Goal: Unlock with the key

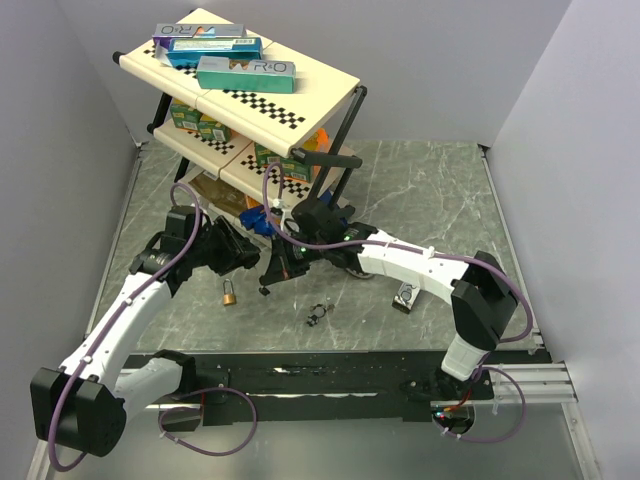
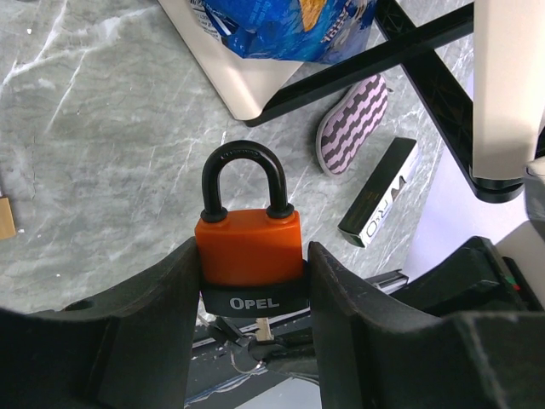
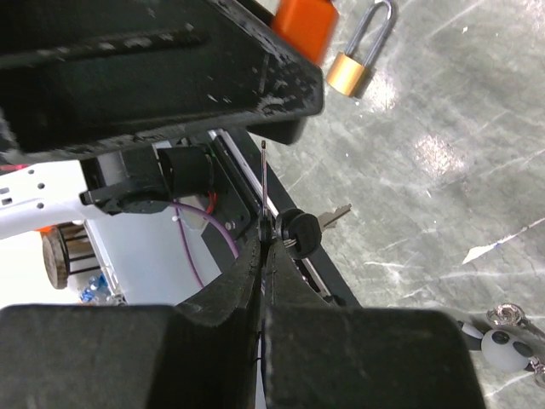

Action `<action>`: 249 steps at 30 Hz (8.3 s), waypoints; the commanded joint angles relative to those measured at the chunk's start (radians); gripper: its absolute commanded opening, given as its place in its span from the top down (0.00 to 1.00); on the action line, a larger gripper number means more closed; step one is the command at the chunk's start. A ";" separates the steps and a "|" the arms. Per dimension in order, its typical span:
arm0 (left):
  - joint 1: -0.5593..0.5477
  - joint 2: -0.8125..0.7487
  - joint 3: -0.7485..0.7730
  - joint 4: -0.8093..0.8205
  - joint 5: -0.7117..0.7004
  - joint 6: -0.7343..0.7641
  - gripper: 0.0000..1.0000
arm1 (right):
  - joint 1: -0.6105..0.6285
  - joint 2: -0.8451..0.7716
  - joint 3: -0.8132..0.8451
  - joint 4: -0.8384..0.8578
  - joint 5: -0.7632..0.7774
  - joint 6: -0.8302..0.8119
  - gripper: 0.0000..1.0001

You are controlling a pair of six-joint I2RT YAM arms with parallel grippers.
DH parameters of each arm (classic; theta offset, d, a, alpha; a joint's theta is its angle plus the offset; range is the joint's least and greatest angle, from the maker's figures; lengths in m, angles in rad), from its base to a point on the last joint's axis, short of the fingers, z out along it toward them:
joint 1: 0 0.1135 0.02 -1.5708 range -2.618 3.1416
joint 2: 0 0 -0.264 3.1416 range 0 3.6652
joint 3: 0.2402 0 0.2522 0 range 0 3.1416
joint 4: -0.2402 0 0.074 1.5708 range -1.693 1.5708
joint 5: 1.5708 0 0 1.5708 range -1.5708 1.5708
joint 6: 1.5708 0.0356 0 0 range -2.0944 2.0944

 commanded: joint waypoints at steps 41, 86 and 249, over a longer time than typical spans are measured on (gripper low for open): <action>0.005 -0.009 -0.005 0.070 0.040 -0.016 0.99 | -0.040 0.085 0.190 -0.130 0.123 0.078 1.00; 0.005 -0.042 -0.039 0.141 0.086 -0.022 0.99 | -0.056 0.223 0.509 -0.141 0.302 0.057 1.00; 0.007 -0.205 0.004 0.359 0.858 0.312 0.99 | -0.128 -0.251 0.091 0.022 -0.387 -0.335 0.30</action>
